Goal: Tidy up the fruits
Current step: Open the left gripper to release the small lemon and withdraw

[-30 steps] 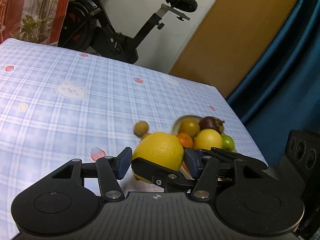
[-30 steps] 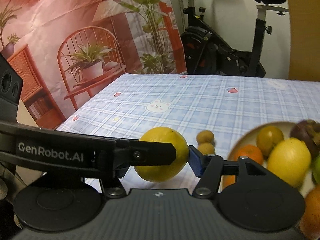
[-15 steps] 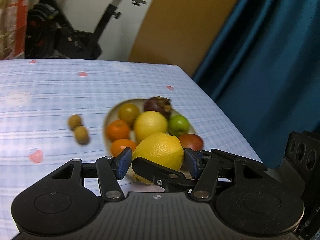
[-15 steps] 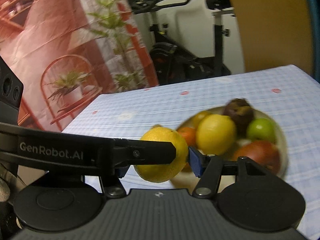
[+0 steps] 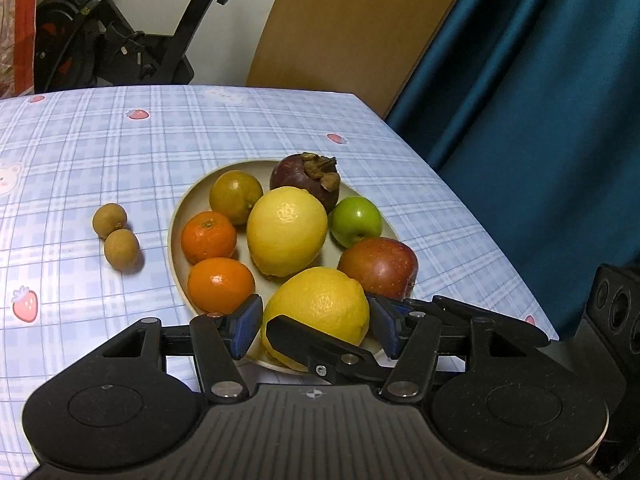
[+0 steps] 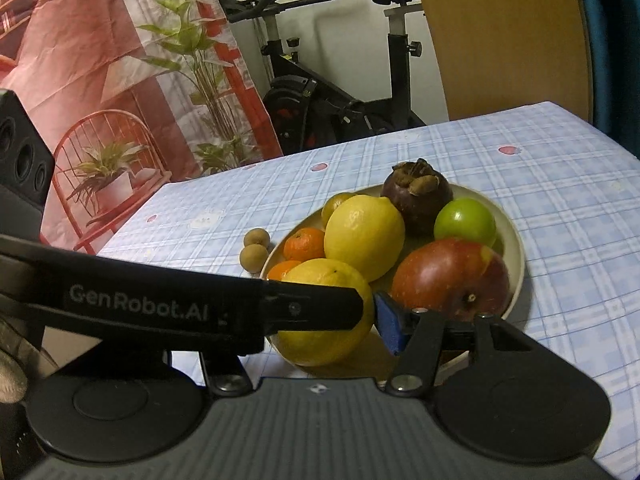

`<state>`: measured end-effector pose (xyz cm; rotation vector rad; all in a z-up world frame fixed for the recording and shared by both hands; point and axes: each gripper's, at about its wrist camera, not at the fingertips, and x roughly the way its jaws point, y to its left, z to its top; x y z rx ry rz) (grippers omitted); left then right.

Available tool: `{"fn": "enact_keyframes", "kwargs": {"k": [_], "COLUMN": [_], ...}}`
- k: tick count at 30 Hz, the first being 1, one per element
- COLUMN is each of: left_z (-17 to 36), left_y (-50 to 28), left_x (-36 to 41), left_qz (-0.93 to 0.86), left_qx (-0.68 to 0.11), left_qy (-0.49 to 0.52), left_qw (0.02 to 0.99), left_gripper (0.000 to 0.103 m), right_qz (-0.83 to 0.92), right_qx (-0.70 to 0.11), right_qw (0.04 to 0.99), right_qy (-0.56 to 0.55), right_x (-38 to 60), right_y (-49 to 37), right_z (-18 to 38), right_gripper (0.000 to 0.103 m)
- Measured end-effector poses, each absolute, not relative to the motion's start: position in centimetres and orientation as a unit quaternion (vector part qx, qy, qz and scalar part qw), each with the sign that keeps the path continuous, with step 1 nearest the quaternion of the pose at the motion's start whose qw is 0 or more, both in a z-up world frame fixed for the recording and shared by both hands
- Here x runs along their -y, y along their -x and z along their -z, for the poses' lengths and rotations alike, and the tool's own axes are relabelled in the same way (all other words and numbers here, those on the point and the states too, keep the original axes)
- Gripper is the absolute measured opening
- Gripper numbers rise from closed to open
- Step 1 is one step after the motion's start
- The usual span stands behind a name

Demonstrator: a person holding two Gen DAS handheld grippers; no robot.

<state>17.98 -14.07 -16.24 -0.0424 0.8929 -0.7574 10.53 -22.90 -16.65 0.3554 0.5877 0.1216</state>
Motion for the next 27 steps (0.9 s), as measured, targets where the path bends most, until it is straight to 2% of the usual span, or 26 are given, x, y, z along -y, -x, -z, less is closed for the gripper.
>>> {"fn": "enact_keyframes", "kwargs": {"k": [6, 14, 22, 27], "left_z": [16.4, 15.0, 13.3, 13.6], "left_y": [-18.2, -18.0, -16.5, -16.4], "left_x": [14.0, 12.2, 7.5, 6.1], "left_qz": [0.357, 0.351, 0.280, 0.244], "left_qx": [-0.420, -0.390, -0.340, -0.365], "left_qy": [0.022, 0.039, 0.063, 0.060], "left_qw": [0.834, 0.850, 0.896, 0.896], "left_gripper": [0.061, 0.060, 0.060, 0.061], "right_qz": [-0.062, -0.044, -0.046, -0.057], "right_qx": [-0.289, -0.280, -0.220, -0.216], "right_qw": [0.941, 0.955, 0.972, 0.973], "right_qy": [-0.167, -0.093, -0.075, -0.066], "right_x": [22.7, 20.9, 20.3, 19.5], "right_y": [-10.7, -10.4, -9.1, -8.8], "right_z": [17.0, 16.9, 16.0, 15.9], "right_gripper": [0.060, 0.062, 0.062, 0.066]}}
